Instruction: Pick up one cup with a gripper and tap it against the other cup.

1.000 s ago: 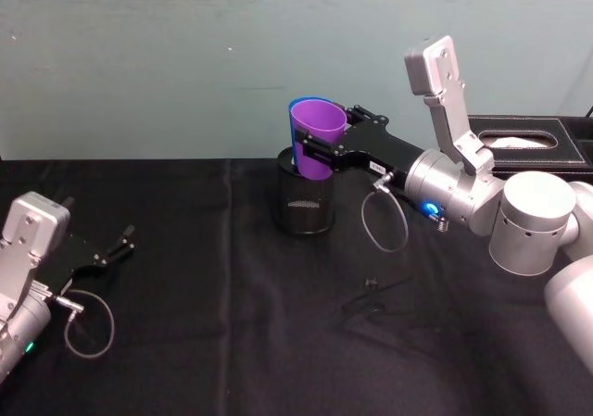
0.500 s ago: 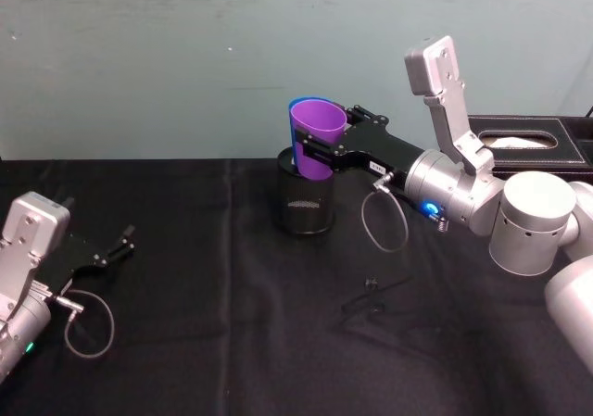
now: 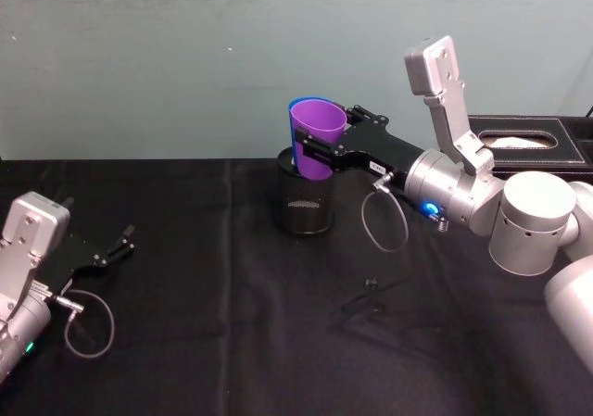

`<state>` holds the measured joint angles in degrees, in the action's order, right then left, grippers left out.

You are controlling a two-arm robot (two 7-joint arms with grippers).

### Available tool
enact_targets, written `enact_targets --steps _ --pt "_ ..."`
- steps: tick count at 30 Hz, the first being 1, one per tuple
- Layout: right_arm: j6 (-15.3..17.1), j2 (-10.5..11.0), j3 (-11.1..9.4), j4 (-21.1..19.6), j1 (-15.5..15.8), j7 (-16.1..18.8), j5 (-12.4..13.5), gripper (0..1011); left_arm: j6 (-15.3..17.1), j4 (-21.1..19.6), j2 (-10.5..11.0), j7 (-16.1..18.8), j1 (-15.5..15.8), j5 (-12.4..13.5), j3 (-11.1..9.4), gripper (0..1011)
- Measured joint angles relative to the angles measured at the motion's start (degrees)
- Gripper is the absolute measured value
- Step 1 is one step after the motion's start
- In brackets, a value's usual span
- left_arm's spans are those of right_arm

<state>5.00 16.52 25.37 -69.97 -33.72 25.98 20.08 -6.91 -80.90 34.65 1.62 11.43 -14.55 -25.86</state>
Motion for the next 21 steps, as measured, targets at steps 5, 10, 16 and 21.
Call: enact_targets --steps 5,10,16,21 --pt "0.0 0.0 0.0 0.0 0.0 0.0 0.0 734 0.0 0.0 0.0 0.0 0.0 0.0 0.0 1000" --pt "0.0 0.0 0.0 0.0 0.0 0.0 0.0 735 0.0 0.0 0.0 0.0 0.0 0.0 0.0 1000" --pt "0.0 0.0 0.0 0.0 0.0 0.0 0.0 734 0.0 0.0 0.0 0.0 0.0 0.0 0.0 1000" --pt "0.0 0.0 0.0 0.0 0.0 0.0 0.0 734 0.0 0.0 0.0 0.0 0.0 0.0 0.0 1000"
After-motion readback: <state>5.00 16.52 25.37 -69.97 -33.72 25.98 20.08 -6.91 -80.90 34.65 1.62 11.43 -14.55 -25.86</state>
